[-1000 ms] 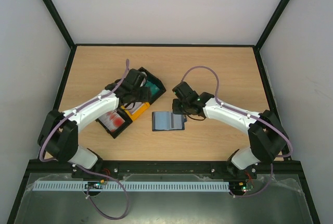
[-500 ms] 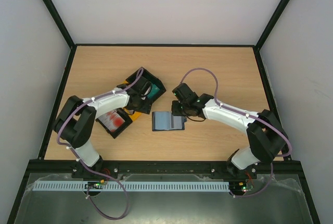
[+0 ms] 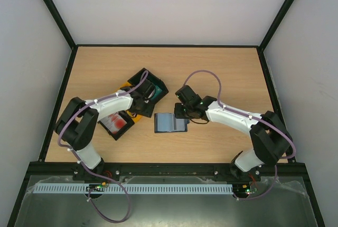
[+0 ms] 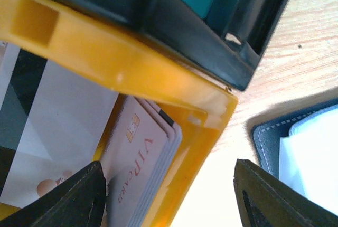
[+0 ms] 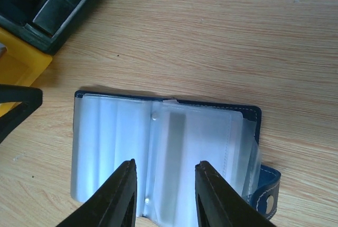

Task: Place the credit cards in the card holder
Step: Pick up the credit card from the storage box.

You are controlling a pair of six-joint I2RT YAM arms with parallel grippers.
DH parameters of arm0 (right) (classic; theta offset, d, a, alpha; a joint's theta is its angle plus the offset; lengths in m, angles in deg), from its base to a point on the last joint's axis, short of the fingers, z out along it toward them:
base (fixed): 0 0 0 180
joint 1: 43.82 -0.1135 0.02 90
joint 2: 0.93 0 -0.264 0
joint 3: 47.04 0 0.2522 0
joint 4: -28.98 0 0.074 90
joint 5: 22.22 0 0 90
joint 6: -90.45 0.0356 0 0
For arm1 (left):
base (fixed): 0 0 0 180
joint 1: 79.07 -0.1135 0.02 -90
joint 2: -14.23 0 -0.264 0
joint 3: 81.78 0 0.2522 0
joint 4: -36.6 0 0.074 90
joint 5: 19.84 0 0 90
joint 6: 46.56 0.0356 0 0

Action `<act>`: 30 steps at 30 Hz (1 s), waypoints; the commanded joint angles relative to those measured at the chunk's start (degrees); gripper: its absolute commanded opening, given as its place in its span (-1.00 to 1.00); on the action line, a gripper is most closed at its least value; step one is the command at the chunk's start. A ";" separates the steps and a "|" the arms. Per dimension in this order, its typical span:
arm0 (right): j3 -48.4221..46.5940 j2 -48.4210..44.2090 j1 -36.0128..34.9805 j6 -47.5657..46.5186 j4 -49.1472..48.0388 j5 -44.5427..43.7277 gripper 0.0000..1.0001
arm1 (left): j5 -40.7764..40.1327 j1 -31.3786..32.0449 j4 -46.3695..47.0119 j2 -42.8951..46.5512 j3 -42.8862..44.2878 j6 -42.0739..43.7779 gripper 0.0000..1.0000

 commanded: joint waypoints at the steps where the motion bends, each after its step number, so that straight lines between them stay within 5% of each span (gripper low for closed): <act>1: 1.47 -0.82 0.03 0.51 -0.86 -0.32 -0.41 | 2.02 0.41 -2.64 2.40 -0.87 0.70 0.30; 24: 2.15 -0.19 0.02 0.97 -1.55 0.35 -0.41 | -0.75 0.50 -3.67 6.44 -1.29 0.20 -0.14; 30: 2.02 0.09 0.02 0.97 -1.64 0.48 -0.41 | -1.17 0.40 -3.25 6.57 -1.71 0.40 -0.43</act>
